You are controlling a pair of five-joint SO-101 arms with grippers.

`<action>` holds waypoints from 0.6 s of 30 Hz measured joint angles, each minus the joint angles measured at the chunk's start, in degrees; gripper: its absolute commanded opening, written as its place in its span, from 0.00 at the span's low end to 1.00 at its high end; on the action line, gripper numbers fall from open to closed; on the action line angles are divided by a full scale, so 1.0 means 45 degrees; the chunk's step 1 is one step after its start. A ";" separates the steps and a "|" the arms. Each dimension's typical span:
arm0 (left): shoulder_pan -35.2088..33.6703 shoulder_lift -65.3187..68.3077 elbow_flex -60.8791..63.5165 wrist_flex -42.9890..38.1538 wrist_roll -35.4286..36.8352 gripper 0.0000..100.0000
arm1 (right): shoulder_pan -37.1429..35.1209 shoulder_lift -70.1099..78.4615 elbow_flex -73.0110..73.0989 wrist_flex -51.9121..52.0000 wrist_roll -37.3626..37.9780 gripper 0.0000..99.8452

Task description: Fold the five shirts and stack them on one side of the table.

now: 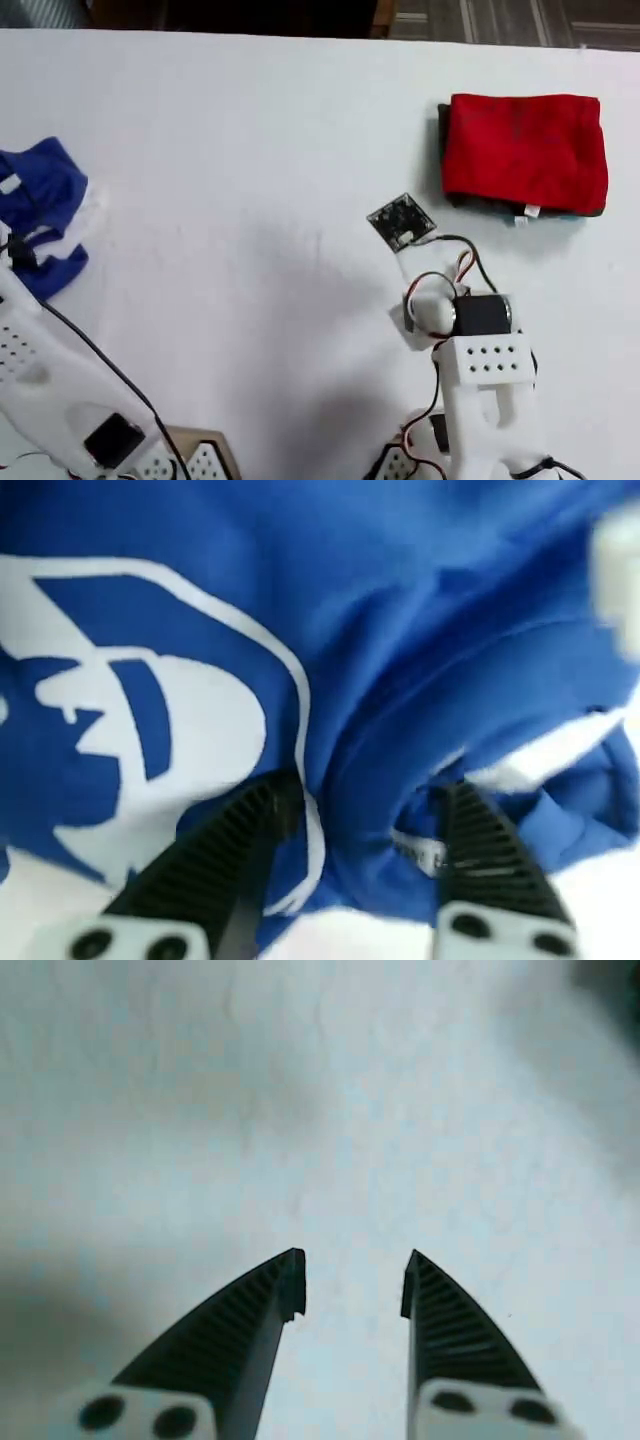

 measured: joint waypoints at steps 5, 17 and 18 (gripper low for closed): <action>0.0860 0.0000 -0.3184 0.3165 0.0410 0.03 | 0.0000 0.0000 0.0000 -0.0059 0.0000 0.16; 0.3946 -0.3946 -0.3516 0.3966 0.1133 0.03 | 0.0000 0.0000 0.0039 -0.0469 -0.0078 0.16; 0.3946 -0.4259 -0.3126 0.3966 0.1153 0.04 | 0.0000 0.0000 0.0039 -0.0469 -0.0078 0.16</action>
